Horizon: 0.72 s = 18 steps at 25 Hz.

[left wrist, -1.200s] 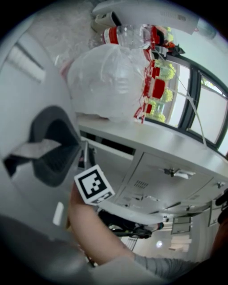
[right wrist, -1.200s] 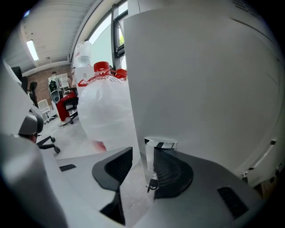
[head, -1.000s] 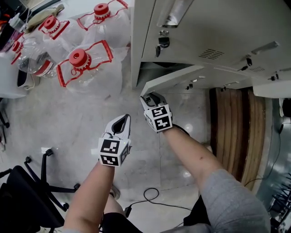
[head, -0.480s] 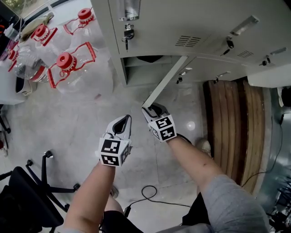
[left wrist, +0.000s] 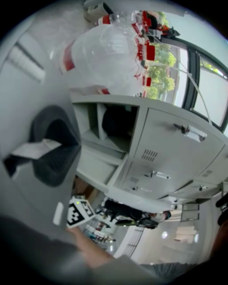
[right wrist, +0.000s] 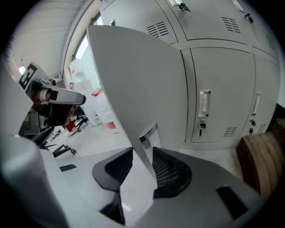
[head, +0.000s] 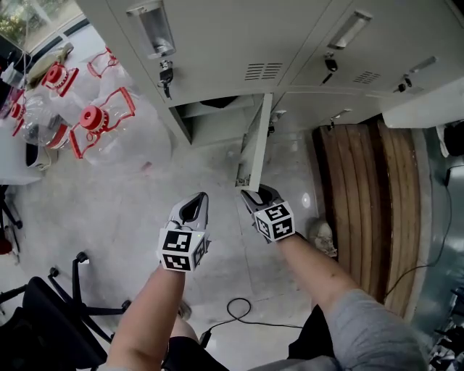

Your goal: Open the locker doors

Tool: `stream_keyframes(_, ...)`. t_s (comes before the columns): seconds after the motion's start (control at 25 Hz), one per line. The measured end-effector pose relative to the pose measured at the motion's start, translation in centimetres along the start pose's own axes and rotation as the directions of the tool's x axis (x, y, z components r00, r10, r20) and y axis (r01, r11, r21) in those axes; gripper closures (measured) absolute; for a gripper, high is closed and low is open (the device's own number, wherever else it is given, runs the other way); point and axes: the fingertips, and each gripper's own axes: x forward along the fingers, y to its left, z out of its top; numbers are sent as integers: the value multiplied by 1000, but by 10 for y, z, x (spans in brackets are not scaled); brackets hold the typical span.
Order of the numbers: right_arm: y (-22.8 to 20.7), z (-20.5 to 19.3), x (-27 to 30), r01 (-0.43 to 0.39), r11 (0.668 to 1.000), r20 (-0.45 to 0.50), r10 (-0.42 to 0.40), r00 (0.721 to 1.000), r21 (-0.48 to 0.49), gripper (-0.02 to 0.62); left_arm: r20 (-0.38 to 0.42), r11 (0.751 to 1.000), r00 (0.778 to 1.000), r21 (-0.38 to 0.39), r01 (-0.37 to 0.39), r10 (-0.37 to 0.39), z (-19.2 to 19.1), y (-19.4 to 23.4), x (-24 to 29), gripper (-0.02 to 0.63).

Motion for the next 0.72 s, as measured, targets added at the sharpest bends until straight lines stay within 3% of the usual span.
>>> stream_keyframes(0.28, -47, -18, -40, 83, 996, -23, -83, 996, 17, 461, 12, 1000, 1000, -4, 21, -21, 9, -22, 1, 601)
stream_keyframes(0.48, -82, -27, -64, 177, 984, -46, -175, 983, 31, 506, 2, 1000, 1000, -12, 10, -10, 8, -24, -2, 601)
stream_keyframes(0.72, -100, -27, -73, 225, 974, -76, -223, 972, 18, 515, 13, 1000, 1000, -16, 16, -16, 17, -33, -3, 601)
